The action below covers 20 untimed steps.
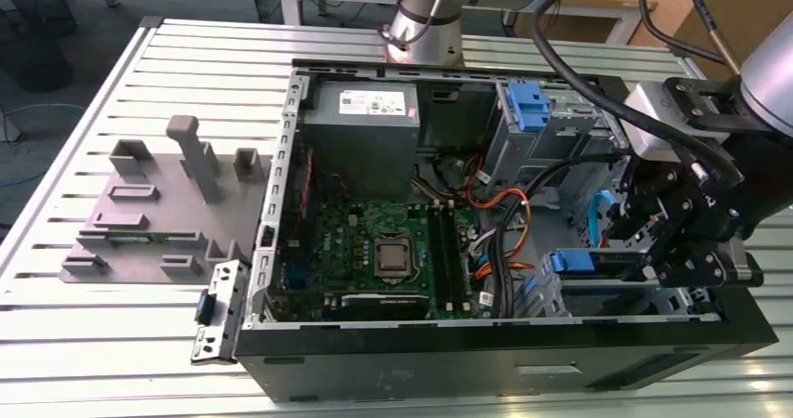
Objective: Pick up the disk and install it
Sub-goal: 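Insert the disk into the insertion slot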
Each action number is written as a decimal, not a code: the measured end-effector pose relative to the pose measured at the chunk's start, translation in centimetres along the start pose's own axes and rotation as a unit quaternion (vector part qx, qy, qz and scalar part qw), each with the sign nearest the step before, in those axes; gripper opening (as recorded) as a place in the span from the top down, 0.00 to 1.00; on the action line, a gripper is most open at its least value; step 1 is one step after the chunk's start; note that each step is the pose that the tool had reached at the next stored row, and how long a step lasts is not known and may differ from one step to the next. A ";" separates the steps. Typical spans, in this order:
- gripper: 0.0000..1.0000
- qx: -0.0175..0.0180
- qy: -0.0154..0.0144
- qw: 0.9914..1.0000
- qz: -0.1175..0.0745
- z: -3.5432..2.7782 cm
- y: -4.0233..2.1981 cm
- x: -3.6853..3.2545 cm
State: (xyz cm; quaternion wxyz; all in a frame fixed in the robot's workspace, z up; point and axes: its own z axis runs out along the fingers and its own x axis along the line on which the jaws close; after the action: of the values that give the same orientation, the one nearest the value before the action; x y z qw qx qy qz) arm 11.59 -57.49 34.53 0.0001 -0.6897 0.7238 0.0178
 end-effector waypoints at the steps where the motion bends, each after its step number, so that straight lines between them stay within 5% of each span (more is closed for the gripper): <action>1: 0.52 0.000 0.000 1.000 0.000 0.01 0.00 0.00; 7: 0.52 0.005 -0.002 1.000 -0.003 0.40 0.20 0.00; 20: 0.52 0.005 -0.002 1.000 -0.003 0.29 0.24 -0.85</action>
State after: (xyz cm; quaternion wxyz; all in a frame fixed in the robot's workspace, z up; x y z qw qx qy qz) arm 11.38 -56.63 34.27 0.0051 -0.6918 0.7219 0.0160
